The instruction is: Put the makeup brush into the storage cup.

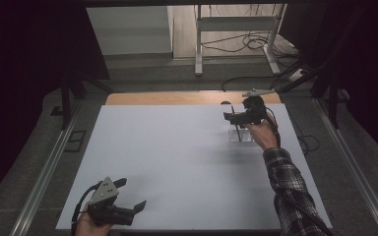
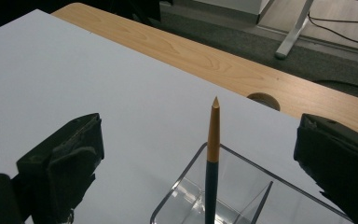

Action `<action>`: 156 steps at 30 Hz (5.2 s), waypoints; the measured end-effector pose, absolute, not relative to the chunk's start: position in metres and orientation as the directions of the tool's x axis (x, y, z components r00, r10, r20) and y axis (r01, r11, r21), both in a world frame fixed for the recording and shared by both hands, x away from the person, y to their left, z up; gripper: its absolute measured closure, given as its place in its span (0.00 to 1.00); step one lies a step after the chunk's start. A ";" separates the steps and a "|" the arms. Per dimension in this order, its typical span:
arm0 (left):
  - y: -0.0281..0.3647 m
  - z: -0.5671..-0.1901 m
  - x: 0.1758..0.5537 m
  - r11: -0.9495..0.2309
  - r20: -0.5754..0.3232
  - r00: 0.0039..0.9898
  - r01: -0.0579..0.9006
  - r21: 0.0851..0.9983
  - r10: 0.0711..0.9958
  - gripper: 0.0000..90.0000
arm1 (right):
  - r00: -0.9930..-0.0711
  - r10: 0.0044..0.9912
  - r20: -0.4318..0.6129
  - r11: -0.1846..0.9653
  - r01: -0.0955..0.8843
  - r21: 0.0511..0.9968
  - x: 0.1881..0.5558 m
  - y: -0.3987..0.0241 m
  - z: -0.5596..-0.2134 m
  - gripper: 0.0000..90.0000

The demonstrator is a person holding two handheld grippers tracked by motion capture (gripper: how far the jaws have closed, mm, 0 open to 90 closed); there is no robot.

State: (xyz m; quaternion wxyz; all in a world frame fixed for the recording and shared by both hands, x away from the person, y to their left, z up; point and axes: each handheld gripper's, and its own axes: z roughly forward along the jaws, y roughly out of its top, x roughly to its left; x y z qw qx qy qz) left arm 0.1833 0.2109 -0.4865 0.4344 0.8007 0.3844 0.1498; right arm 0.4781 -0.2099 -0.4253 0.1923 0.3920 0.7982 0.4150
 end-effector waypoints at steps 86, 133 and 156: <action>0.220 -0.488 0.186 -0.291 -0.119 0.630 0.508 0.811 0.768 0.03 | -0.711 0.703 -0.016 0.416 0.392 0.821 0.402 -0.208 -0.413 0.00; 0.224 -0.488 0.186 -0.282 -0.127 0.626 0.511 0.812 0.769 0.04 | -0.731 0.683 0.004 0.426 0.403 0.810 0.367 -0.221 -0.431 0.00; 0.225 -0.488 0.186 -0.278 -0.130 0.624 0.513 0.812 0.771 0.04 | -0.742 0.670 0.008 0.432 0.398 0.809 0.343 -0.226 -0.432 0.00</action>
